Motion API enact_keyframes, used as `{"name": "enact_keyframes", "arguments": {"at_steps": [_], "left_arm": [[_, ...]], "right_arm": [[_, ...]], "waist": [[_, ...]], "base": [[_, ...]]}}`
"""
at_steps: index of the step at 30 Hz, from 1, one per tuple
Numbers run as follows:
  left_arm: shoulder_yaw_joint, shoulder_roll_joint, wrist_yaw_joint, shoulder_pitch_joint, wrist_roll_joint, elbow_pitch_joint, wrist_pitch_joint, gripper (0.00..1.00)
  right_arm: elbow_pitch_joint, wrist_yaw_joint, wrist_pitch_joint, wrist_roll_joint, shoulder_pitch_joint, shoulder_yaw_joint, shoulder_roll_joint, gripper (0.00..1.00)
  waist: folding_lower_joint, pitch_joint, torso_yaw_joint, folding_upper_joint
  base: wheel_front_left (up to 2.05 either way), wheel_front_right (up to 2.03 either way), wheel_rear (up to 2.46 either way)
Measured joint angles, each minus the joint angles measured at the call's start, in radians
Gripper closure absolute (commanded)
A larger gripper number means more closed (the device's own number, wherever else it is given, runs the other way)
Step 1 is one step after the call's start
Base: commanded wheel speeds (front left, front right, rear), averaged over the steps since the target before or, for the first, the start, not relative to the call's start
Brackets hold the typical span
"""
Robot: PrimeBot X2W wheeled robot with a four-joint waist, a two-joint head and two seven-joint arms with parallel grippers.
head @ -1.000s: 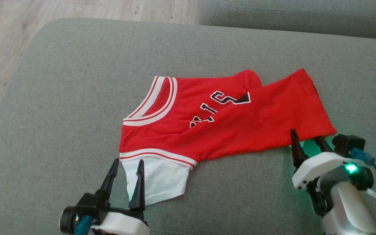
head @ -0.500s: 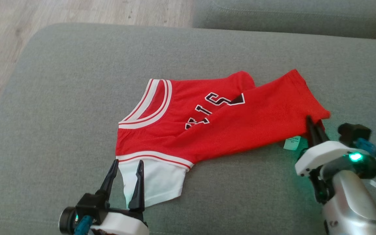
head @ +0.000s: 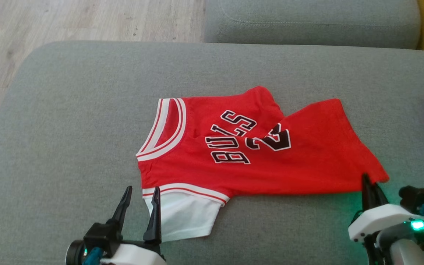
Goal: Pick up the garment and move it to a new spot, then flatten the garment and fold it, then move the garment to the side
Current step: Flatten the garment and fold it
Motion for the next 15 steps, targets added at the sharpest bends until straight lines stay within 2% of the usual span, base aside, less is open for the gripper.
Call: {"name": "enact_keyframes", "arguments": {"at_steps": [10, 15], "left_arm": [[0.001, 0.0, -0.007, 0.002, -0.006, 0.007, -0.001, 0.0], [0.001, 0.001, -0.018, 0.011, -0.006, 0.007, -0.002, 0.0]], "right_arm": [[-0.108, 0.0, -0.029, -0.054, 0.072, -0.013, 0.0, 0.0], [-0.259, 0.0, -0.024, -0.086, 0.106, -0.005, 0.001, 0.0]], "waist": [[0.0, -0.038, -0.007, 0.0], [-0.0001, -0.081, -0.016, 0.0]], "base": [[0.0, 0.0, 0.0], [0.0, 0.0, 0.0]]}}
